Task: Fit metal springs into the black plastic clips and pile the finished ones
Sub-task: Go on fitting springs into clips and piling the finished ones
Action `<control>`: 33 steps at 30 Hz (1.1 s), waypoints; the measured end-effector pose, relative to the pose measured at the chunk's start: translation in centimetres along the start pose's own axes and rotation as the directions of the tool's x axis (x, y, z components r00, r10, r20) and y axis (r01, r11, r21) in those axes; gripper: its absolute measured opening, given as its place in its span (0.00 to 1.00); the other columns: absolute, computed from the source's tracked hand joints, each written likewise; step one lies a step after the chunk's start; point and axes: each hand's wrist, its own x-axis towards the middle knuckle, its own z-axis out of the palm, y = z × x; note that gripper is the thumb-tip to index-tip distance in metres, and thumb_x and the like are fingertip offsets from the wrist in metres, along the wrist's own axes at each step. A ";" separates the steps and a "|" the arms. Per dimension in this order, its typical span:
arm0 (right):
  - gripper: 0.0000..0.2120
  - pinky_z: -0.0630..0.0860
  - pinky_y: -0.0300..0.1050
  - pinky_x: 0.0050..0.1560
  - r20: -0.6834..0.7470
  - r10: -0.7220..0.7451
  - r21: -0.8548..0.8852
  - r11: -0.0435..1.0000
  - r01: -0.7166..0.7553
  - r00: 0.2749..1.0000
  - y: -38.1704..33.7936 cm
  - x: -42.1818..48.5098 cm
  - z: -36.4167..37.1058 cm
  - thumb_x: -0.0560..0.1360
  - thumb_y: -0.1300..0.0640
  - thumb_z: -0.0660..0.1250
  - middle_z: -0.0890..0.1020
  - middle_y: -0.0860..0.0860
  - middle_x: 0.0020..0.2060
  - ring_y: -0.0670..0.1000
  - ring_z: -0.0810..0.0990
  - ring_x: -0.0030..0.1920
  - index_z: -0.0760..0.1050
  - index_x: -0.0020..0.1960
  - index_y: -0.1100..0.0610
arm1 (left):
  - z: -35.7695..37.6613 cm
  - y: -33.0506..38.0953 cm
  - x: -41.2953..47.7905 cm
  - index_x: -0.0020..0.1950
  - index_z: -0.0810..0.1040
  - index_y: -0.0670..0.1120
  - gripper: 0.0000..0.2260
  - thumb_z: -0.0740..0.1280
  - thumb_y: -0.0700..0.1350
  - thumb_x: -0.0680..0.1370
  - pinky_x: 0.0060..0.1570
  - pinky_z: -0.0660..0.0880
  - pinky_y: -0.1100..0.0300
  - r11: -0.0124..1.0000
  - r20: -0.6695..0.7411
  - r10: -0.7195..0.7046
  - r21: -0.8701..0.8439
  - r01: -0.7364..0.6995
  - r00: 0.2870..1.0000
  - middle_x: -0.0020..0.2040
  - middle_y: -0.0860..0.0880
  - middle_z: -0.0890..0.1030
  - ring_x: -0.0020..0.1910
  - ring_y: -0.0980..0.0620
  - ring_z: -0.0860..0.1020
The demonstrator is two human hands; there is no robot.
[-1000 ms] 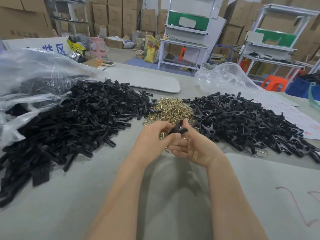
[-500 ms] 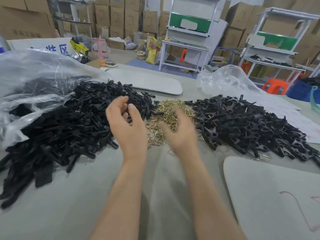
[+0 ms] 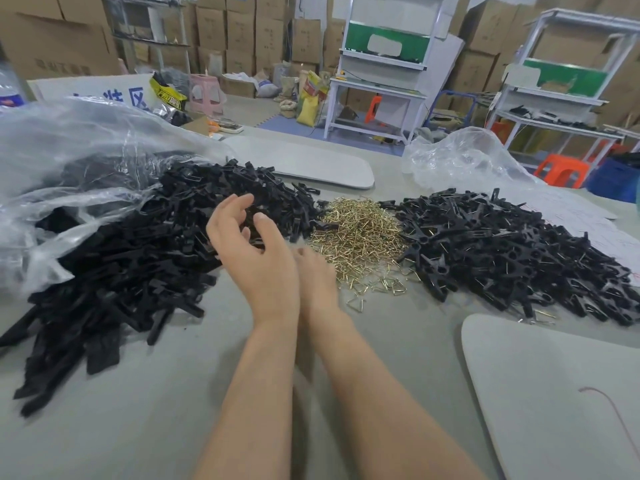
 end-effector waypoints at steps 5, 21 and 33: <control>0.14 0.71 0.46 0.56 -0.173 0.153 0.365 0.927 -0.081 0.973 3.4 -0.9 -2.4 0.75 0.58 0.66 0.76 0.53 0.54 0.52 0.75 0.53 0.73 0.60 0.52 | 0.3 -2.2 0.4 0.55 0.73 0.49 0.09 0.62 0.39 0.77 0.53 0.70 0.65 0.915 0.108 -0.399 0.113 0.388 0.910 0.59 0.47 0.75 0.52 0.55 0.75; 0.16 0.72 0.25 0.49 -0.233 0.115 0.618 0.784 0.056 0.966 5.0 -2.8 -3.6 0.72 0.65 0.69 0.78 0.40 0.45 0.34 0.77 0.44 0.76 0.59 0.57 | 1.0 -2.8 -1.1 0.53 0.78 0.43 0.06 0.68 0.36 0.76 0.46 0.77 0.59 0.810 0.480 -0.580 0.256 0.527 0.658 0.45 0.45 0.80 0.43 0.50 0.78; 0.09 0.79 0.46 0.53 -0.230 0.176 0.717 0.695 0.044 0.957 4.8 -2.8 -4.7 0.77 0.67 0.63 0.82 0.52 0.45 0.49 0.81 0.48 0.78 0.54 0.58 | 1.5 -3.6 -1.1 0.54 0.79 0.40 0.08 0.69 0.42 0.76 0.37 0.75 0.66 0.836 0.384 -0.540 0.140 0.531 0.749 0.40 0.47 0.80 0.36 0.55 0.77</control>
